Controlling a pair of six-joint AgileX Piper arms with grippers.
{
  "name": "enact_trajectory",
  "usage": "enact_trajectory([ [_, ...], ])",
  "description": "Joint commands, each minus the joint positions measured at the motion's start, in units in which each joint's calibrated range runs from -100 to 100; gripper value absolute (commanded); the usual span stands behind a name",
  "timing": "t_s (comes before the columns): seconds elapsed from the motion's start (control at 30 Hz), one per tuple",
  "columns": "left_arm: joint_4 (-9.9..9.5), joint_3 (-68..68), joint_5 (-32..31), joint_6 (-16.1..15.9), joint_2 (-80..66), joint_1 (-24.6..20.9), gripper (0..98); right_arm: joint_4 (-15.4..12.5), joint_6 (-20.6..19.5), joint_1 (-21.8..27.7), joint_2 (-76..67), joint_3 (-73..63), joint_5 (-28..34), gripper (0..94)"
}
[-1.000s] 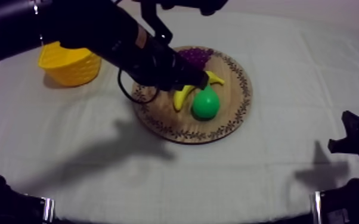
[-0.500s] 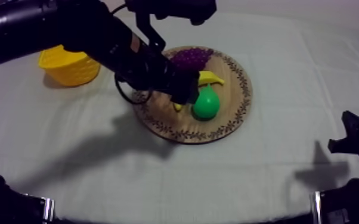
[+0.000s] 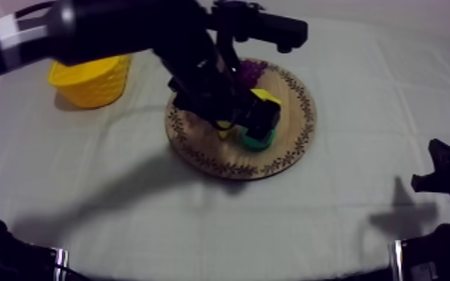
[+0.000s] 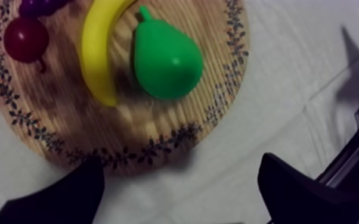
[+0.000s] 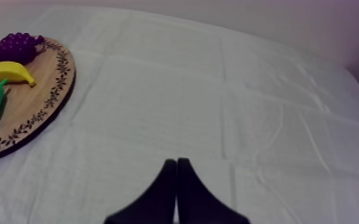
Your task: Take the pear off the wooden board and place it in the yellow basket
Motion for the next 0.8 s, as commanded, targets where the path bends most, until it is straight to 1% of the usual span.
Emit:
enact_trajectory([
  [0.0, 0.22, -5.6, 2.6, 0.5, 5.5, 0.0, 97.3, 0.0, 0.0, 0.0, 0.0, 0.0, 0.0, 0.3],
  [0.17, 1.8, -14.6, 6.5, 2.0, 13.1, -0.7, 97.3, 0.0, 0.0, 0.0, 0.0, 0.0, 0.0, 0.3],
  [0.27, 2.4, -19.2, 7.8, 3.1, 16.8, -0.8, 97.3, 0.0, 0.0, 0.0, 0.0, 0.0, 0.0, 0.3],
  [0.47, 2.92, -27.1, 9.1, 5.2, 23.1, -0.9, 97.0, 0.0, 0.0, 0.0, 0.0, 0.0, 0.0, 0.3],
  [0.67, 2.81, -33.2, 9.7, 7.3, 29.1, -1.4, 96.7, 0.0, 0.0, 0.0, 0.0, 0.0, 0.0, 0.3],
  [0.77, 2.92, -36.6, 11.8, 8.2, 31.9, -1.7, 96.3, 0.0, 0.0, 0.0, 0.0, 0.0, 0.0, 0.3],
])
